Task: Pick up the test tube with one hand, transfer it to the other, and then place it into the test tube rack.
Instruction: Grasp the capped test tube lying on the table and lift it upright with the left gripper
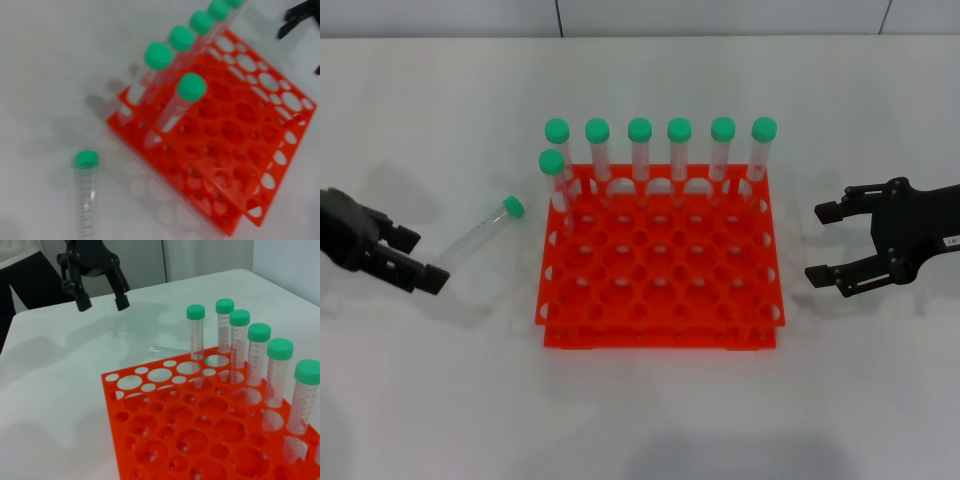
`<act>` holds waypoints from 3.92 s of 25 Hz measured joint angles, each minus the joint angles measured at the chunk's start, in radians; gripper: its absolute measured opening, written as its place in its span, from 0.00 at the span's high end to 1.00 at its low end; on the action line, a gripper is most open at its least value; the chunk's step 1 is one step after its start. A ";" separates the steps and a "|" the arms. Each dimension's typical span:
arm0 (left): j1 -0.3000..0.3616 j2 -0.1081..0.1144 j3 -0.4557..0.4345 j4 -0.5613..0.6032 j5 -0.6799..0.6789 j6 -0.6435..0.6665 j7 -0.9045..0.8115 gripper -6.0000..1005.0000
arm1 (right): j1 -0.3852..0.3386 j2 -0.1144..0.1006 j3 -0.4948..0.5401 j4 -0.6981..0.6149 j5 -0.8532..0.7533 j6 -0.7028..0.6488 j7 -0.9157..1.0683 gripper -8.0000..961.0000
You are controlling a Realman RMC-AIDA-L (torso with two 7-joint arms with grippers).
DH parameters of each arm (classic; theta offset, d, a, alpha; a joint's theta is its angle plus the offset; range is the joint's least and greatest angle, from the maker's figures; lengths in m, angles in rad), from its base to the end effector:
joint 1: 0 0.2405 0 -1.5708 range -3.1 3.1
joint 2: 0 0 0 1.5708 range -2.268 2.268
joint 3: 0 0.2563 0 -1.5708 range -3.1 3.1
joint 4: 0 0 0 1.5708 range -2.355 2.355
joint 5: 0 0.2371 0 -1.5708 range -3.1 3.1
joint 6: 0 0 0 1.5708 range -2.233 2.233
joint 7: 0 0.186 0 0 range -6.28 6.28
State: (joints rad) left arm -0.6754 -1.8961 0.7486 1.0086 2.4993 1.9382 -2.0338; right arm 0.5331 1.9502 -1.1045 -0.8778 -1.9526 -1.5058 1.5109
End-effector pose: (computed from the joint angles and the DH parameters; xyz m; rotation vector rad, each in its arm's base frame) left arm -0.2614 0.3680 0.0735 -2.8554 -1.0899 0.1930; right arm 0.2407 0.3850 -0.0144 -2.9317 0.3160 0.2628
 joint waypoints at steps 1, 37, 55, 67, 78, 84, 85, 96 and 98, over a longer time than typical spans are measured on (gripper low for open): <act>-0.012 0.000 0.000 0.003 0.023 -0.002 -0.011 0.11 | 0.000 0.000 0.000 -0.002 0.000 0.000 0.000 0.11; -0.108 -0.101 0.231 -0.108 0.331 -0.361 -0.228 0.15 | 0.004 0.037 -0.001 -0.022 -0.009 0.018 0.002 0.11; -0.127 -0.112 0.233 -0.174 0.332 -0.448 -0.236 0.49 | -0.001 0.039 -0.008 -0.021 -0.009 0.018 0.000 0.11; -0.140 -0.112 0.237 -0.221 0.332 -0.479 -0.235 0.50 | 0.003 0.039 -0.006 -0.018 -0.015 0.018 0.000 0.11; -0.152 -0.107 0.245 -0.261 0.332 -0.494 -0.233 0.56 | 0.004 0.039 -0.007 -0.018 -0.016 0.026 0.001 0.11; -0.158 -0.104 0.247 -0.284 0.332 -0.515 -0.239 0.77 | 0.003 0.044 -0.006 -0.021 -0.016 0.027 0.003 0.11; -0.159 -0.102 0.246 -0.284 0.332 -0.517 -0.239 0.78 | 0.003 0.044 -0.005 -0.021 -0.016 0.027 0.003 0.11; -0.160 -0.097 0.240 -0.268 0.329 -0.524 -0.238 0.80 | 0.004 0.047 -0.002 -0.023 -0.016 0.029 0.008 0.11; -0.157 -0.097 0.238 -0.243 0.326 -0.512 -0.239 0.80 | 0.004 0.047 -0.001 -0.024 -0.016 0.029 0.008 0.11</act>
State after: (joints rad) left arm -0.8321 -1.9934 0.9867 0.7653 2.8252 1.4265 -2.2733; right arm 0.5369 1.9974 -1.1058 -0.9017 -1.9681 -1.4770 1.5190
